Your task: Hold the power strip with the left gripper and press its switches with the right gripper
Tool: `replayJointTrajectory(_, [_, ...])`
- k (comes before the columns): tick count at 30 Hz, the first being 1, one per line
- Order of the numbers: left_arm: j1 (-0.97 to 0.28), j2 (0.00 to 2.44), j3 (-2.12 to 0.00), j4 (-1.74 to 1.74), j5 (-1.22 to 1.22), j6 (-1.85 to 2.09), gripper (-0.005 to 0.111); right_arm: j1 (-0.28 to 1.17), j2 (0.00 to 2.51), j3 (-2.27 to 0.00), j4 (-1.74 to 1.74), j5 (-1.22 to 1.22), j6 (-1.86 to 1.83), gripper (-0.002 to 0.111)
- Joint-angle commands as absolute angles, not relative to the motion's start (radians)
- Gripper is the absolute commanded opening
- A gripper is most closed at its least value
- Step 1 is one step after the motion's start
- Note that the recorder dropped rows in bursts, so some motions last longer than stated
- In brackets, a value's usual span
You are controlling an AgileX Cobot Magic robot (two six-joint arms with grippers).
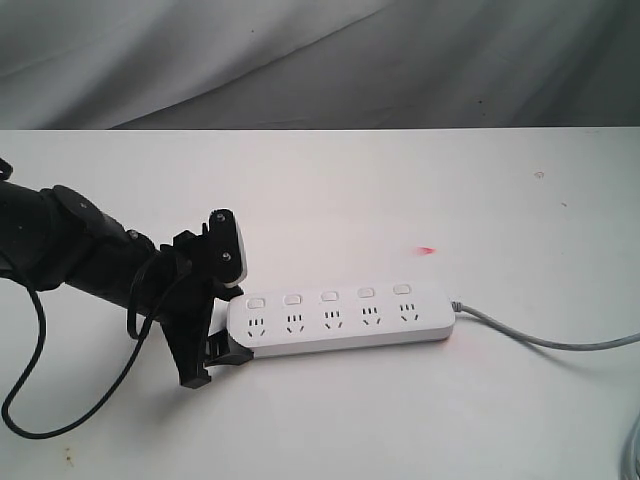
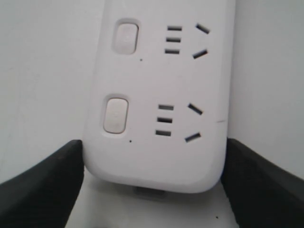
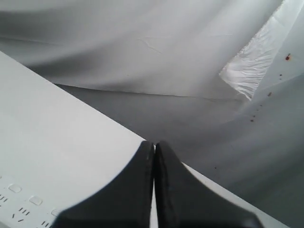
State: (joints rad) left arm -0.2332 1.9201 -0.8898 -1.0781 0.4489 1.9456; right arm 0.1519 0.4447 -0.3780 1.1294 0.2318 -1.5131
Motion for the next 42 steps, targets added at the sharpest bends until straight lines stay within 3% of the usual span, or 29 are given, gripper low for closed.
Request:
replayJointTrajectory(1, [-0.232,1.922,-0.896,-1.075,0.44,1.944,0.056,0.15,0.438,-0.367,1.124,0.163,-1.508,0.0])
replayJointTrajectory(7, [-0.232,1.922,-0.896,-1.075,0.44,1.944,0.056,0.15,0.438,-0.367,1.004,0.121,-1.354,0.0])
replayJointTrajectory(12, [-0.232,1.922,-0.896,-1.075,0.44,1.944,0.056,0.15,0.438,-0.353,0.434,0.07,-0.653,0.0])
replayJointTrajectory(17, [-0.232,1.922,-0.896,-1.075,0.44,1.944,0.056,0.15,0.362,-0.25,0.139,0.045,-0.158,0.0])
replayJointTrajectory(28, [-0.232,1.922,-0.896,-1.075,0.44,1.944,0.056,0.148,0.147,-0.018,0.139,0.042,-0.078,0.0])
replayJointTrajectory(42, [-0.232,1.922,-0.896,-1.075,0.44,1.944,0.056,0.15,0.145,0.0,0.141,0.042,-0.078,0.0])
